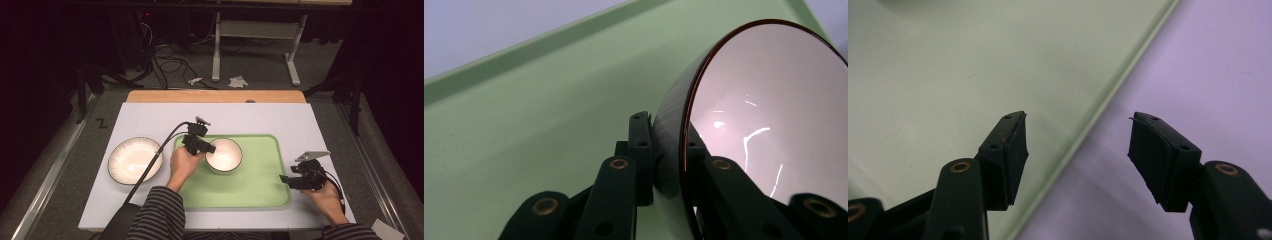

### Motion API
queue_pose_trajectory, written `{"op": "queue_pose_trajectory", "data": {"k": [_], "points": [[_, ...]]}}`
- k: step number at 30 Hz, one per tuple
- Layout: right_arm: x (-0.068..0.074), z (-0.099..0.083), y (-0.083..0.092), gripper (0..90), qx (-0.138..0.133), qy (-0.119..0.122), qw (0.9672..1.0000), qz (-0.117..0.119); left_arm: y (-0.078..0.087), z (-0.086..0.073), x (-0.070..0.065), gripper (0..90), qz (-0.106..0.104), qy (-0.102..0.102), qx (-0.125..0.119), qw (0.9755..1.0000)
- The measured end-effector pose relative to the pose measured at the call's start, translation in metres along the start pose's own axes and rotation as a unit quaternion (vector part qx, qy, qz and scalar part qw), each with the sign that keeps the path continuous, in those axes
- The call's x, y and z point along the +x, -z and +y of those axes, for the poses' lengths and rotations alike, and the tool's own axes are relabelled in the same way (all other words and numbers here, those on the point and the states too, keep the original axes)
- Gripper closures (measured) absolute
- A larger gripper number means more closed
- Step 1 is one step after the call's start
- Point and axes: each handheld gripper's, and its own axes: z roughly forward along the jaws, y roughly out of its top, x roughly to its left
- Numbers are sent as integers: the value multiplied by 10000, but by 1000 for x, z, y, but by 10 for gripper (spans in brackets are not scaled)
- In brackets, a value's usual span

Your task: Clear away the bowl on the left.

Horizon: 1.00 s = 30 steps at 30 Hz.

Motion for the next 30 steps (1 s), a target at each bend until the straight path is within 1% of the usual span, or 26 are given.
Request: {"op": "queue_pose_trajectory", "data": {"k": [3, 5, 6, 7, 10, 15, 17, 20, 24, 28, 29, 30], "points": [[0, 0, 1, 417, -5, -16, 10000, 6, -4, -2, 2, 819, 29, -13, 35, 10000], [0, 0, 1, 416, 5, -16, 10000, 15, -7, -3, 3, 819, 61, 37, 40, 10000], [0, 0, 0, 416, 1, -16, 10000, 10, -9, -3, 4, 819, 76, 17, 42, 10000], [0, 0, 0, 416, 4, -14, 10000, 20, -10, -3, 4, 818, 82, 38, 34, 10000], [0, 0, 0, 416, 39, 6, 10000, 25, -13, -5, 4, 818, 67, 96, 42, 9999], [0, 0, 1, 416, 11, 3, 10000, 40, -14, -5, 4, 821, 103, 102, 56, 9999], [-1, -1, 1, 415, -3, -22, 10000, 26, -14, -4, 5, 821, 112, 71, 27, 9999], [0, 0, 0, 415, 26, -12, 10000, 14, -15, -5, 7, 824, 134, 69, 46, 9999], [0, 0, 0, 415, 41, 13, 10000, 10, -15, -5, 8, 822, 143, 52, 10, 9999], [-1, -1, 1, 415, -2, -3, 10000, 39, -16, -5, 9, 821, 180, 65, 6, 9998], [0, 0, 1, 415, -18, -50, 10000, 6, -17, -6, 8, 819, 191, 53, -23, 9998], [-1, -1, 1, 414, -13, -26, 10000, 16, -17, -6, 8, 818, 192, 54, -30, 9998]]}}
